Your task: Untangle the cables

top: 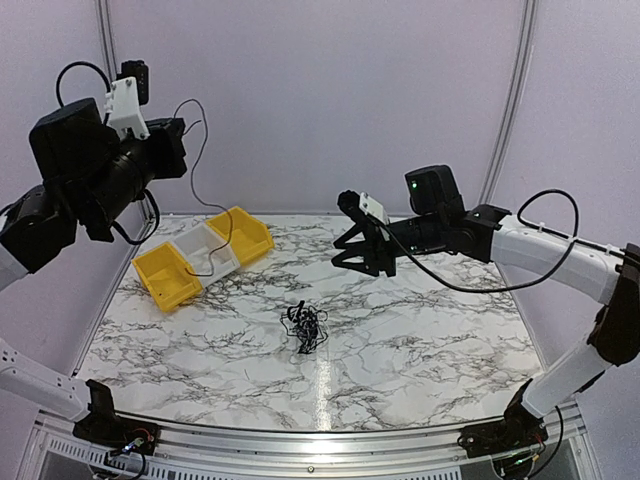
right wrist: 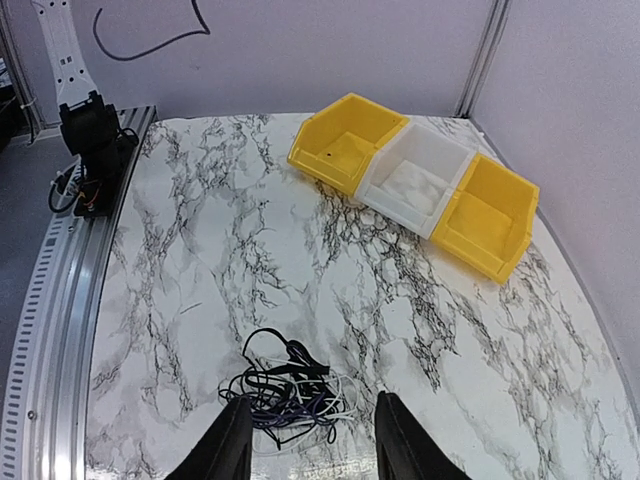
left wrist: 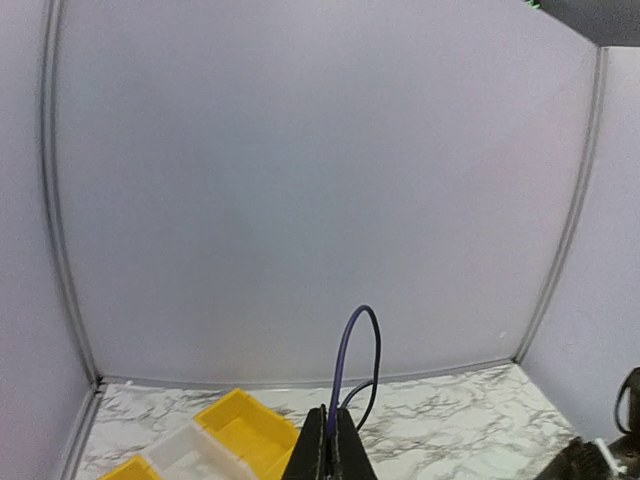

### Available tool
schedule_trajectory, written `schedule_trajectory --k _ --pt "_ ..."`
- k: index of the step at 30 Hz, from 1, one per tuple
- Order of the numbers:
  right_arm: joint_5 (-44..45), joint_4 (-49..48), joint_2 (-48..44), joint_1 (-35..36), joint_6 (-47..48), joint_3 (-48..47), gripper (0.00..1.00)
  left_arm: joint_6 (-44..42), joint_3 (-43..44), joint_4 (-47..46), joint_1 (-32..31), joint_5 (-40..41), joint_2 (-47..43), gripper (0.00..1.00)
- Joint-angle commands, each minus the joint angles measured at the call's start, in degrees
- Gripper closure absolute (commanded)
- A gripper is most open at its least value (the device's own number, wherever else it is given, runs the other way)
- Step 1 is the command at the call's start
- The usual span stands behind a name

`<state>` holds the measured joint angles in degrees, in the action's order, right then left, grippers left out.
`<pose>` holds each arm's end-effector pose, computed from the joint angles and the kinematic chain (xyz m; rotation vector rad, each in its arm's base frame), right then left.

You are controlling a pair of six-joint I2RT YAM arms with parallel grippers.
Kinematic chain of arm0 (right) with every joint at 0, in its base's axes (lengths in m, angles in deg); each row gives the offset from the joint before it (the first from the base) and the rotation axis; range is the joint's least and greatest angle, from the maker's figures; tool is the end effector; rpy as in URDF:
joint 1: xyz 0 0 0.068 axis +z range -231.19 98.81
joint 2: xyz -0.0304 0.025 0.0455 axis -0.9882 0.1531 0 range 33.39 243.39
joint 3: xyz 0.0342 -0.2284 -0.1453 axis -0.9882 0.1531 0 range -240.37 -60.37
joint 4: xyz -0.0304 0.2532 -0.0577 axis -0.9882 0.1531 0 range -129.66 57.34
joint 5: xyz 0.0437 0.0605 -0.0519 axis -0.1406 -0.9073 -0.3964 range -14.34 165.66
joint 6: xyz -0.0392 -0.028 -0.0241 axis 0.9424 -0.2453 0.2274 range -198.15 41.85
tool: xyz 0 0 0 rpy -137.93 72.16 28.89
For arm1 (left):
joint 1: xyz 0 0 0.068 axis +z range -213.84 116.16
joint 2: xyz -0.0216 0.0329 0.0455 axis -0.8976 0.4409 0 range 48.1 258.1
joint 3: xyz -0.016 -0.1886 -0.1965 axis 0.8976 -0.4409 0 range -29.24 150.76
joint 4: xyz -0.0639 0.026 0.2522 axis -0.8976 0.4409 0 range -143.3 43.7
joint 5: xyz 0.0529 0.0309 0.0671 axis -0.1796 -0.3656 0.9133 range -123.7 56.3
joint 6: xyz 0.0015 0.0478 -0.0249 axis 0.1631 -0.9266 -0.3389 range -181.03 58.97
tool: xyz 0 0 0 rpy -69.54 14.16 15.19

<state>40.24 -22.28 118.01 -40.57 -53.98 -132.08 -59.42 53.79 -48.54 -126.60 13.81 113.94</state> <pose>0.2419 0.2347 0.3282 -1.4226 1.5372 0.8203 0.1259 -0.1872 0.5052 0.0468 1.4343 -0.3654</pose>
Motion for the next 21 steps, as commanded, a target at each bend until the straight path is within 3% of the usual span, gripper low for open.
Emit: schedule_trajectory --k 1,8,14,21 --pt "1.0 -0.7 0.8 0.2 1.1 0.0 0.57 7.0 -2.4 12.4 3.2 16.2 -2.4 1.0" --pt "0.7 -0.2 2.1 0.2 1.8 -0.1 0.58 15.8 -8.7 19.8 18.7 6.1 -6.7 1.0" --pt "0.8 0.0 2.3 0.2 2.1 0.0 0.58 15.7 -11.6 19.9 30.4 -2.2 -3.4 1.0" --pt "1.6 0.1 2.7 0.2 2.8 0.2 0.58 14.6 -14.3 15.6 39.3 -6.5 1.4 1.0"
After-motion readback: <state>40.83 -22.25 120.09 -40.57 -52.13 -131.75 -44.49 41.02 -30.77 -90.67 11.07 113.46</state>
